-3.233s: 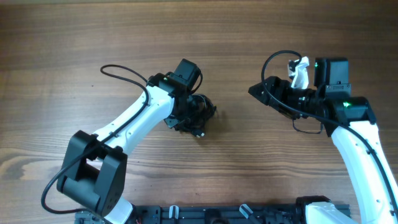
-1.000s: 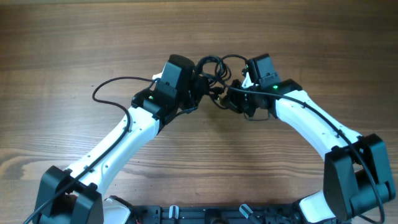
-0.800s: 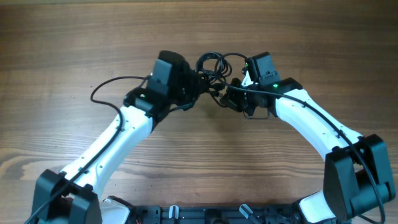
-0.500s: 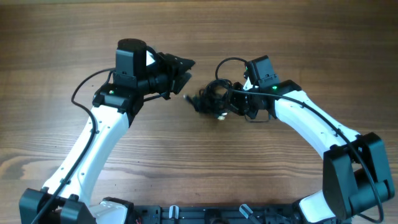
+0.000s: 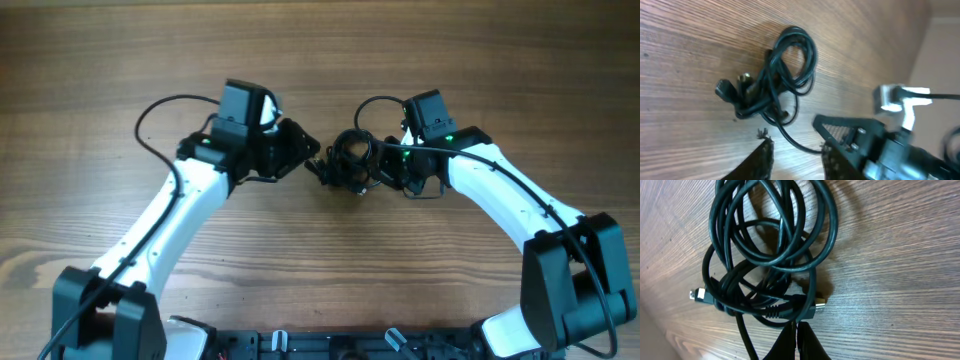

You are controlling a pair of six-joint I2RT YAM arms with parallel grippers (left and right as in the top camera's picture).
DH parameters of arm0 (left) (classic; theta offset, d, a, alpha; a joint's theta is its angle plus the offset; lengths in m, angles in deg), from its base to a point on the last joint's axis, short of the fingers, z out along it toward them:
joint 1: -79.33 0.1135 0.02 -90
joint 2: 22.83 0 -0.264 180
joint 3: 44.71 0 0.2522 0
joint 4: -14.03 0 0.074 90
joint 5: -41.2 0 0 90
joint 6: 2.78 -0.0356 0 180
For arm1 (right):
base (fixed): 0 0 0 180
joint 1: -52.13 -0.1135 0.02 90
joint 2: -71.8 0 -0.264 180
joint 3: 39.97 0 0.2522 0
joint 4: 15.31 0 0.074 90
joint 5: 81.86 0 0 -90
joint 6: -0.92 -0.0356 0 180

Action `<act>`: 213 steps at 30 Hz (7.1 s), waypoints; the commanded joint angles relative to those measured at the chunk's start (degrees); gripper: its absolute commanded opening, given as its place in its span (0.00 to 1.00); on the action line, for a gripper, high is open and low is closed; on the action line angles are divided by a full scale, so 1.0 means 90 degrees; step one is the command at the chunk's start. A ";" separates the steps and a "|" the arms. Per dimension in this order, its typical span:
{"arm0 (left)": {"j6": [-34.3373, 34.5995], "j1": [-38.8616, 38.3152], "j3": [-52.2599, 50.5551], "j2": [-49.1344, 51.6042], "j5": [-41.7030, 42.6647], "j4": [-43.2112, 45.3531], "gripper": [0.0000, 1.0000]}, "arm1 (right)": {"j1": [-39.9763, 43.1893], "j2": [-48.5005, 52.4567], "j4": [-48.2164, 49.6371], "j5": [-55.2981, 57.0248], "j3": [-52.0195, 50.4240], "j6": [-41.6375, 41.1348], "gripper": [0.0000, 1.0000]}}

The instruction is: Untangle cables

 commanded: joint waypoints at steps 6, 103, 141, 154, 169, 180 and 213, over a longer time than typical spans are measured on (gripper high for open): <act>0.0245 0.0126 0.0056 0.0153 -0.1219 -0.0015 0.36 | -0.0034 -0.0852 0.0291 -0.1426 -0.0005 0.1384 0.04; -0.3988 -0.2907 0.0522 0.1258 -0.1797 0.1035 0.37 | 0.1970 -0.0833 -0.1632 -0.0476 0.1392 0.4333 0.78; -0.3546 -0.2764 0.0789 0.1996 -0.2305 -0.0277 0.04 | 0.1967 -0.0833 -0.1889 -0.0537 0.1389 0.4325 0.79; -0.2144 -0.1069 0.1732 0.0488 0.0784 -0.0950 0.04 | 0.1486 -0.0775 -0.0896 -0.2934 0.0950 0.4996 0.78; -0.2171 -0.1088 0.1732 0.0488 0.0964 -0.0925 0.04 | 0.0687 -0.0478 0.0005 -0.1802 0.0950 0.3691 0.70; -0.2239 -0.0954 0.1734 0.0444 0.0957 -0.0746 0.04 | 0.0741 -0.0095 -0.0243 -0.1015 0.0950 0.3179 0.09; -0.1571 0.0750 0.1734 -0.1452 0.1447 0.0134 0.04 | 0.0750 -0.0097 0.0967 -0.3682 0.0952 0.3060 0.23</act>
